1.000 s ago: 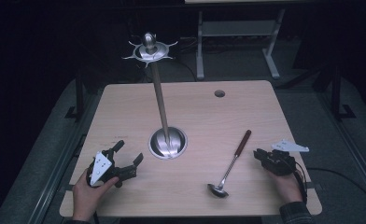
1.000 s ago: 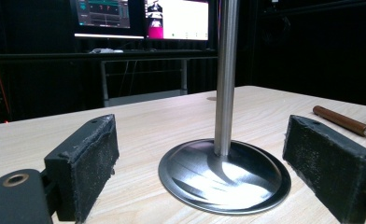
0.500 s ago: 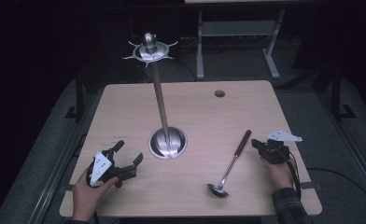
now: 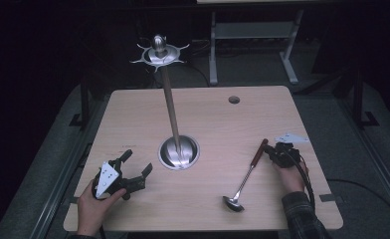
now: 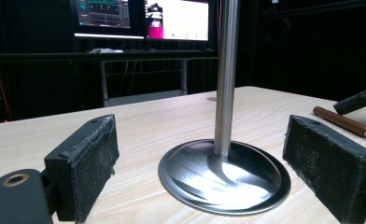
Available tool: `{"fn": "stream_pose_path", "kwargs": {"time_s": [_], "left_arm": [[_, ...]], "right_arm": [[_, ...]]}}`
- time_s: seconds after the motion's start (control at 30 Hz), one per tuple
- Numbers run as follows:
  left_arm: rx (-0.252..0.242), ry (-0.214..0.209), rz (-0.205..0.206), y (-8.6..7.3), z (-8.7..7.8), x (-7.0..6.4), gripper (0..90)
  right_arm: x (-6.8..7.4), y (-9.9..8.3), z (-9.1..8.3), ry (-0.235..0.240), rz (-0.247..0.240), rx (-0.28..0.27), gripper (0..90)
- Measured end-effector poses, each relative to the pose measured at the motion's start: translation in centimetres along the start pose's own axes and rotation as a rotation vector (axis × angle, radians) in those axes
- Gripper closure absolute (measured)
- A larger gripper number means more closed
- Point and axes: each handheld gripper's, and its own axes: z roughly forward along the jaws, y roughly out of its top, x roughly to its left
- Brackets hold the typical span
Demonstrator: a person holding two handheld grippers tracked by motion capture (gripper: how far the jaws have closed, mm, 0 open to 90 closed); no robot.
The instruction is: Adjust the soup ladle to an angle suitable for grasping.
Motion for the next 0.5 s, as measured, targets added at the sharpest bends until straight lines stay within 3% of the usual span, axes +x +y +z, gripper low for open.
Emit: {"fn": "stream_pose_path", "kwargs": {"time_s": [0.5], "left_arm": [[0.0,0.0,0.0,0.0,0.0,0.0,9.8]], "right_arm": [[1.7,0.3,0.6,0.059,-0.038,0.033,89.7]]}}
